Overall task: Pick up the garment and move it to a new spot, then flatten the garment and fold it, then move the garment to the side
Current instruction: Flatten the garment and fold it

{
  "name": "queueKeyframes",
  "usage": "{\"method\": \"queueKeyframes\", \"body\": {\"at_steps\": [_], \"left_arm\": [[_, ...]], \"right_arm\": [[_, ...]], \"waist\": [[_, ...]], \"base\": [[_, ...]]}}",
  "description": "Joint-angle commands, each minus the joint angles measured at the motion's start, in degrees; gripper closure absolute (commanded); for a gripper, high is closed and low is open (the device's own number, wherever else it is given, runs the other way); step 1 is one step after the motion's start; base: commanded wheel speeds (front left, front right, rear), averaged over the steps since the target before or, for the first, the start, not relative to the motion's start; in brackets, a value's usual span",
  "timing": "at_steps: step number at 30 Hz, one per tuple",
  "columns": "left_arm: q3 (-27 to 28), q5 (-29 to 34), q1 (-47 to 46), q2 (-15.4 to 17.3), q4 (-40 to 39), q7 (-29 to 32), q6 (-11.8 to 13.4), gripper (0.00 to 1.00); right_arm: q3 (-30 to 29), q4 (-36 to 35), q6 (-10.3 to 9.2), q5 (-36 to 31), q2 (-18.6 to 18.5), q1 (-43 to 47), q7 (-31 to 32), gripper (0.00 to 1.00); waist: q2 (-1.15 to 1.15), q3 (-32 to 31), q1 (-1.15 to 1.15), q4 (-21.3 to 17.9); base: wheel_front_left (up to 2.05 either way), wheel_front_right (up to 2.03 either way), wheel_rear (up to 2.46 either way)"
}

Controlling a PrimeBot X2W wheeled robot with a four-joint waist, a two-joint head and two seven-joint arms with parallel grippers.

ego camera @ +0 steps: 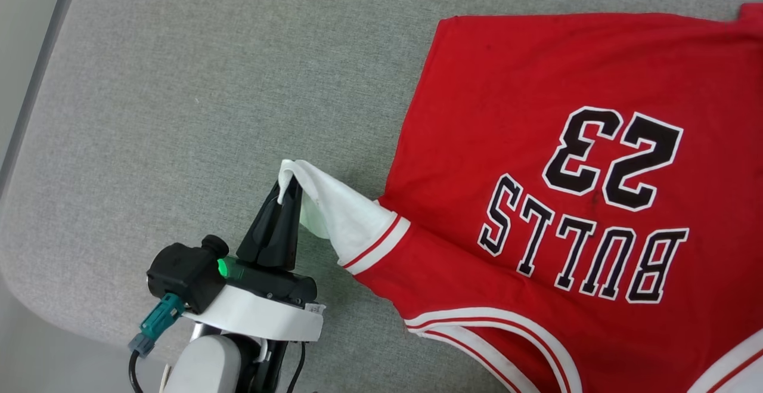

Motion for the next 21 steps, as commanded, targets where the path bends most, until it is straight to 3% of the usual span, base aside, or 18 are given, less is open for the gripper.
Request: {"method": "queueKeyframes", "body": {"at_steps": [1, 11, 21], "left_arm": [[0.06, 0.38, -0.53, 0.34, 0.2, -0.28, 0.03, 1.0], [0.6, 0.76, 1.75, 0.72, 2.04, -0.28, 0.03, 1.0], [2.48, 1.44, 6.39, 1.31, 4.07, -0.28, 0.03, 1.0]], "right_arm": [[-0.1, 3.14, -0.09, -2.02, 2.62, 5.81, 2.67, 1.0], [5.71, -6.58, -0.08, 0.81, -0.48, 3.87, -1.42, 1.0], [10.16, -19.93, -0.08, 8.76, -4.72, 16.91, -0.61, 1.0]], "waist": [[0.0, -0.34, 0.01, -0.3], [0.0, -6.6, 0.01, -3.31], [0.0, -14.95, 0.01, -8.22]], "base": [[0.0, 0.0, 0.0], [0.0, 0.0, 0.0], [0.0, 0.0, 0.0]]}}
